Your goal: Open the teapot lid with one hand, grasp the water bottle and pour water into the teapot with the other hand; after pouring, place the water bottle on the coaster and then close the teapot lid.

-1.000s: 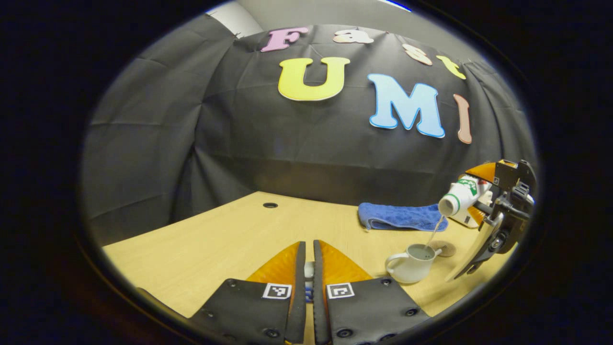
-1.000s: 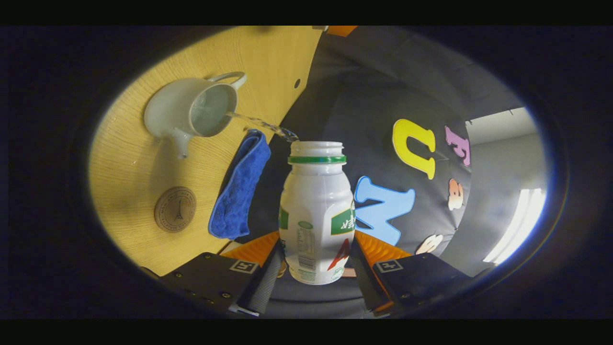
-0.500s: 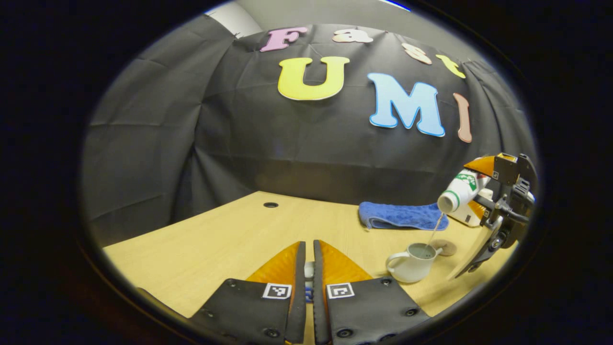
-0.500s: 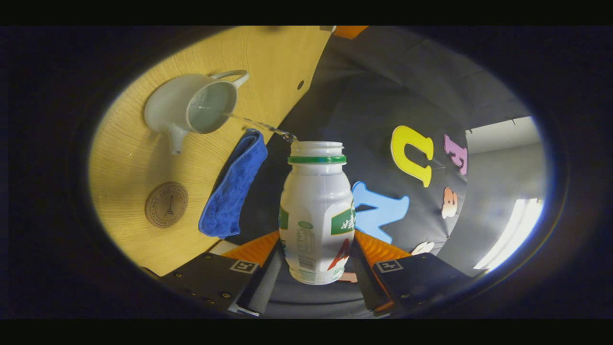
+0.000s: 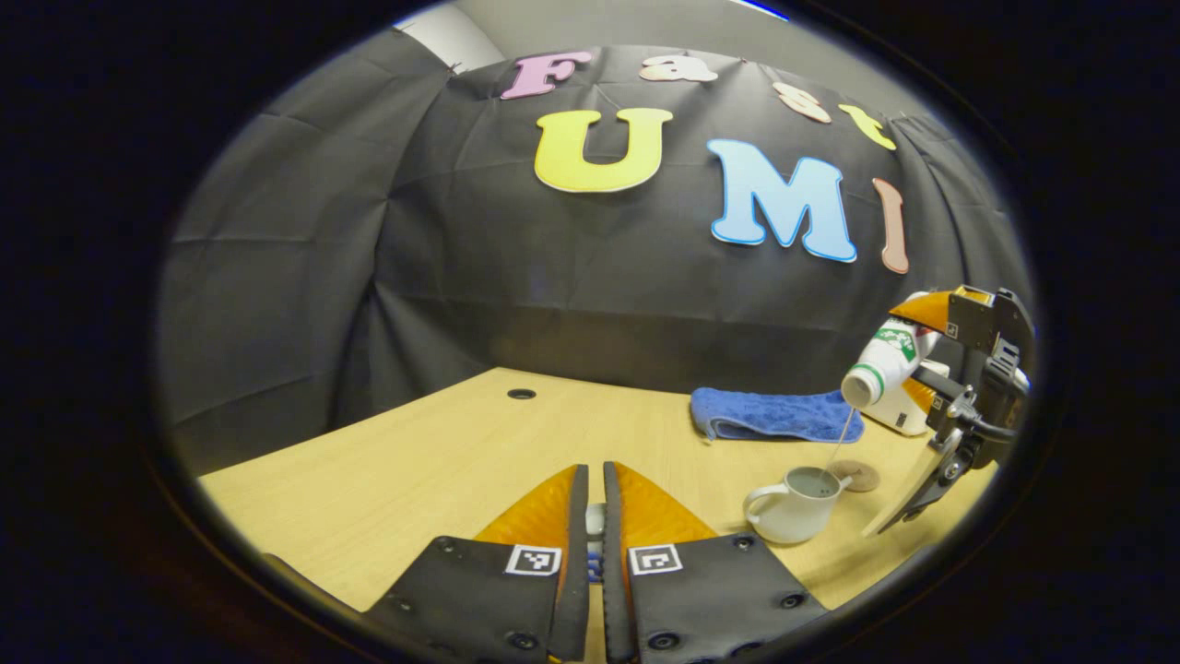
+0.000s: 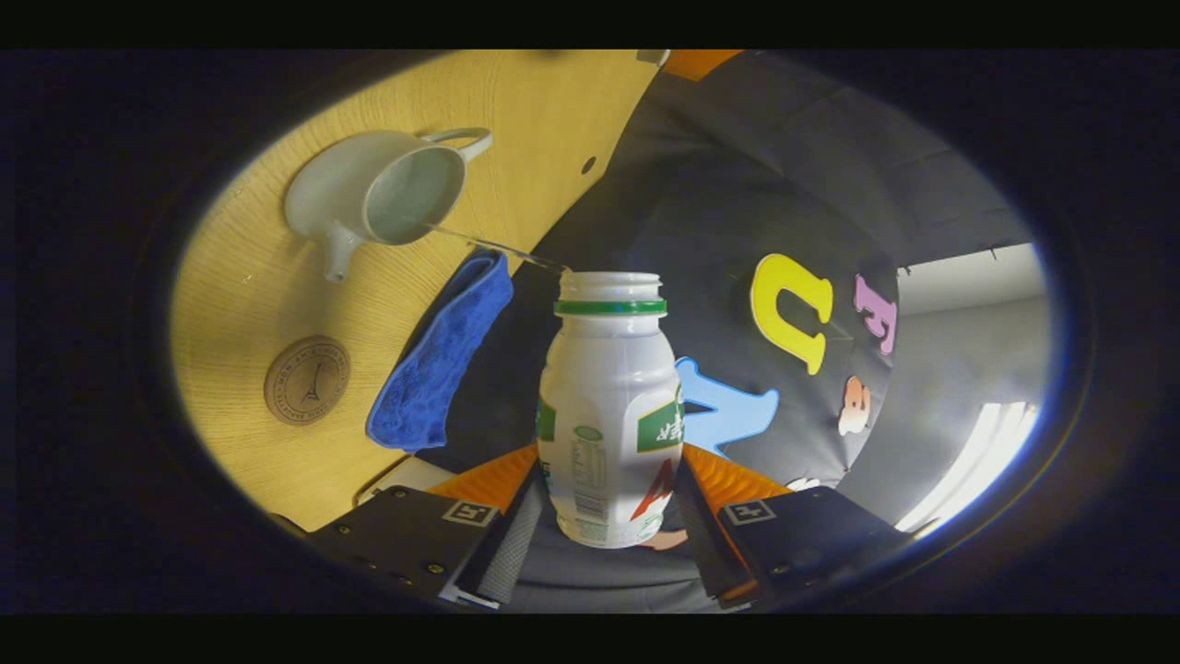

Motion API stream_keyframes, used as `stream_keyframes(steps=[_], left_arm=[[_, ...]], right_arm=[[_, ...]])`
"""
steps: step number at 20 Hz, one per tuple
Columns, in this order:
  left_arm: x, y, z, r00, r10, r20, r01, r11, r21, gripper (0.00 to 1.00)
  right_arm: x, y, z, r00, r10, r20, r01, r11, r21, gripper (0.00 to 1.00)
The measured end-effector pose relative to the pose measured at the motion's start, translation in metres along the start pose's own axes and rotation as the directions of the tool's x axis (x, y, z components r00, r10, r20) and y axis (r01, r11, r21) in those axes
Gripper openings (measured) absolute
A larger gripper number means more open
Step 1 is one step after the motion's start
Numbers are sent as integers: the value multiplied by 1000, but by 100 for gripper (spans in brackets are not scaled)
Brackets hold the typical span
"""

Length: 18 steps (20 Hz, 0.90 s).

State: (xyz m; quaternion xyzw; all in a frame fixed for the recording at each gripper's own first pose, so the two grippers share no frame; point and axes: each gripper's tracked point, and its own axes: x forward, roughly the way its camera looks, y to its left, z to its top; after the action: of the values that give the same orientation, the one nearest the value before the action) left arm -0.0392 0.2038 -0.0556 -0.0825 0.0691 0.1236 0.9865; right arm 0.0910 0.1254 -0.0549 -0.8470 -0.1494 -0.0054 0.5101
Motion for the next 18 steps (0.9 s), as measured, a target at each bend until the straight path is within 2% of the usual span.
stream_keyframes(steps=[15,16,18], left_arm=[[0,1,1,1000,5,2,-5,1000,6,13],[-1,2,2,1000,5,3,-5,1000,5,17],[-1,1,1,1000,3,4,-3,1000,4,17]], right_arm=[[-11,-7,16,996,-41,73,47,995,-84,73],[-12,-7,17,996,-44,76,50,995,-89,74],[-14,-5,15,996,-46,73,52,995,-79,74]])
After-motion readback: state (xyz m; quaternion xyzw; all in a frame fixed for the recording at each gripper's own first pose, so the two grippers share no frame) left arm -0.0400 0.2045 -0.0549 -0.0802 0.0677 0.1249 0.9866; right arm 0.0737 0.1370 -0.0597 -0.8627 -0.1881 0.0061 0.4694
